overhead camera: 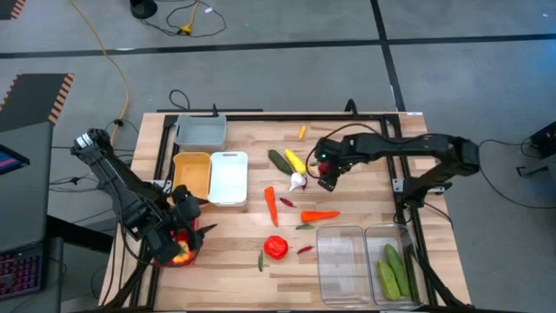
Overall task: Sort produce into baskets
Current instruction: Put the red tomato into the red bin
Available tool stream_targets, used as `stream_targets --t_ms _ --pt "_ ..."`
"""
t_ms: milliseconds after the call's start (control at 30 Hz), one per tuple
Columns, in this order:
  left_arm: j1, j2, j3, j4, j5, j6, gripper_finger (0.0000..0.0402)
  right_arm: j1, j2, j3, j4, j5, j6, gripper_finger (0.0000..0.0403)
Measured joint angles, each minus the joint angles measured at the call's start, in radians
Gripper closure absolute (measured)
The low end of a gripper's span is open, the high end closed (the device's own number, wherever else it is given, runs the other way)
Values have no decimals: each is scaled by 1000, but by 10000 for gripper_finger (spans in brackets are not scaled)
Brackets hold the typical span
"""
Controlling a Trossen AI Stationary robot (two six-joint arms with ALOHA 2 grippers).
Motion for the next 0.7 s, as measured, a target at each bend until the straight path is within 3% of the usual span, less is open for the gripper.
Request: stream_targets --t_ms 200,400,700 --pt "21 0 0 173 -174 276 49 54 -99 0 278 -87 36 82" --pt "53 0 0 326 -333 530 49 111 -113 1 561 -155 74 82" --pt "109 54 0 626 -372 973 49 193 -81 3 818 -171 129 82"
